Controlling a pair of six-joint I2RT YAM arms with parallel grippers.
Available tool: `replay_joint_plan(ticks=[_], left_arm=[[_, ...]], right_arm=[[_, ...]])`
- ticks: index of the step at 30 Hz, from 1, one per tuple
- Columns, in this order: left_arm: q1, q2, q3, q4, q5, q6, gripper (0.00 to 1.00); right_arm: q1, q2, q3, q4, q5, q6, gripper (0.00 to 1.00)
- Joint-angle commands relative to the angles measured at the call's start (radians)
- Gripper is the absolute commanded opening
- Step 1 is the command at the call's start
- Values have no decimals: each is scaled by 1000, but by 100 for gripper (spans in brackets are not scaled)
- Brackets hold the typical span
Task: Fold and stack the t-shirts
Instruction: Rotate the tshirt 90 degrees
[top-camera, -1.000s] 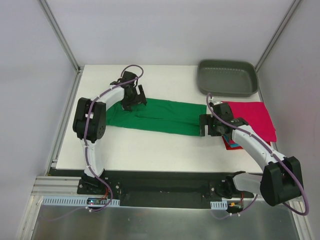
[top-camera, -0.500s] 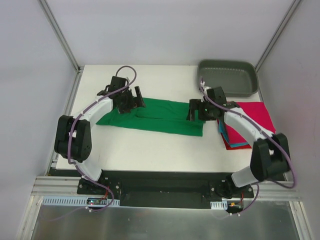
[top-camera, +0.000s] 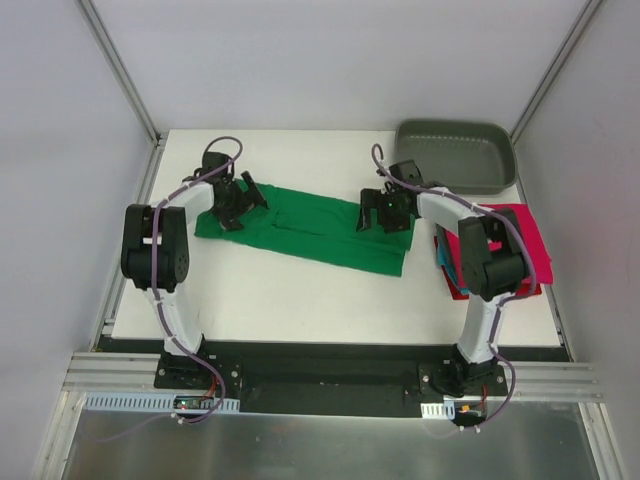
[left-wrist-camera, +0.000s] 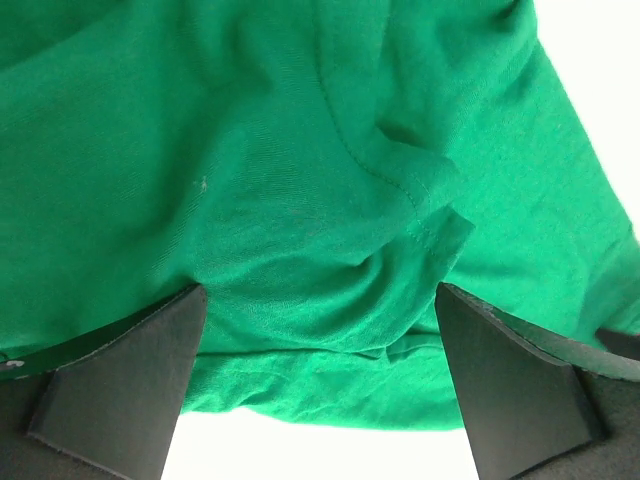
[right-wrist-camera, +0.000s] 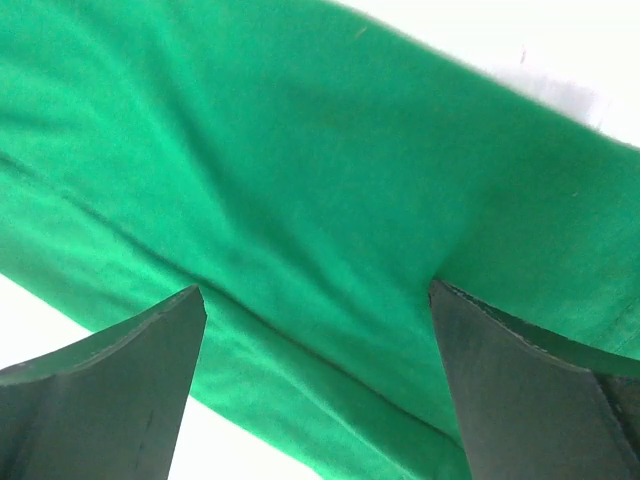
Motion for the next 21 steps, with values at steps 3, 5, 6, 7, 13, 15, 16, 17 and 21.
replay_joint_plan(ticks=[3,5,6,7,13,15,16,17,21], left_arm=[[-30,209,217,-21,0,-77,99],[-56,285,316,-33,16,-99,99],[-74,320,371,-38,12,-110,99],[-90,363,442,-44,3,-120,99],[-139,618,831,-131,73,-214,99],[-154,663,918,-137,60,-234,99],[-163,683,958,-137,43,-242,99],[-173,704,997,-136,33,-248,99],[-196,795,1150,-96,81,-254,99]], right_arm=[[57,-235,-328,10,-25,107,96],[114,-349,-463,53,-13,157,96],[152,-422,-514,70,-14,182,96],[197,-469,-560,79,-13,211,96],[482,-616,-683,138,-62,319,96],[548,-619,-671,154,-77,308,96],[571,-619,-660,159,-82,299,96],[588,-619,-648,159,-85,284,96],[601,-633,-602,130,-31,247,96]])
